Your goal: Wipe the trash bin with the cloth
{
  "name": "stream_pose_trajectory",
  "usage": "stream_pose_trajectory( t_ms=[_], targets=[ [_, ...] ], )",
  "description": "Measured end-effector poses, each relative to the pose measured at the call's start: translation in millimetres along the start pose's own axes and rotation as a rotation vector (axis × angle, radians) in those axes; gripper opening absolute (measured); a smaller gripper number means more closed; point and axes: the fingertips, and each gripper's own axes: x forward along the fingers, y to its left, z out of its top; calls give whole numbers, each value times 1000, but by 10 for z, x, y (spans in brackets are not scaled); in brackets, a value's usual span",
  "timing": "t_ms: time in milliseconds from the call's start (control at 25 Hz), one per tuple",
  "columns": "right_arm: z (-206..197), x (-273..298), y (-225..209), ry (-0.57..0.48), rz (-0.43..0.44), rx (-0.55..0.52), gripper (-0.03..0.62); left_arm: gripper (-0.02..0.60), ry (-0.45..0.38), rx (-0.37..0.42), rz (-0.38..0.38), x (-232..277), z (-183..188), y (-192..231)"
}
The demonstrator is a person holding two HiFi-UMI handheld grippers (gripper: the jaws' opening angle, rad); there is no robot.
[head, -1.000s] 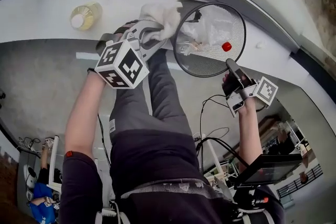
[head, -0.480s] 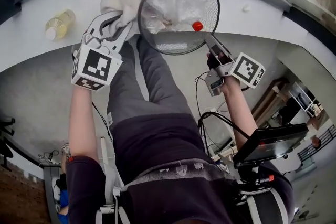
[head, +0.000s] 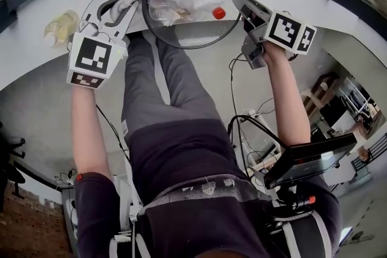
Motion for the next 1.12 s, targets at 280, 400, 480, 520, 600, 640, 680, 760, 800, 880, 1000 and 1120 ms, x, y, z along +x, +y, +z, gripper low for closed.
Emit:
stream_pose_trajectory(
  t_ms=[280, 400, 480, 520, 600, 640, 680, 760, 800, 880, 1000, 1120],
  targets=[
    [-364, -27, -11, 0, 87, 346, 55, 66, 12, -21, -10, -67, -184, -116],
    [-588, -115, -57, -25, 116, 471, 57, 65, 34, -50, -41, -49, -338, -284],
    [-787, -195, -70, -24, 121, 547, 57, 66, 39, -59, -64, -46, -411, -449],
    [-882, -224, -61, -28, 122, 582, 57, 65, 37, -68, -70, -54, -438, -517],
    [-1035, -259, -27, -48, 126, 658, 57, 65, 42, -107, -71, -81, -494, -602],
    [-1103, -270, -5, -58, 134, 703, 57, 65, 50, -139, -68, -96, -522, -630],
    [-1165, -278, 15, -64, 141, 742, 57, 65, 55, -175, -64, -110, -543, -653],
    [-1240, -294, 22, -56, 125, 735, 57, 66, 52, -224, -55, -125, -552, -680],
    [-1252, -308, 4, -38, 96, 683, 57, 65, 46, -233, -55, -121, -540, -690],
    [-1203, -372, -54, -1, 14, 520, 57, 66, 38, -224, -59, -93, -488, -698],
    [-827, -456, -100, -16, -78, 155, 84, 66, 40, -180, -52, -32, -410, -626],
    [-350, -360, -139, -9, -109, -187, 84, 66, 36, -158, -42, 23, -326, -523]
  ],
)
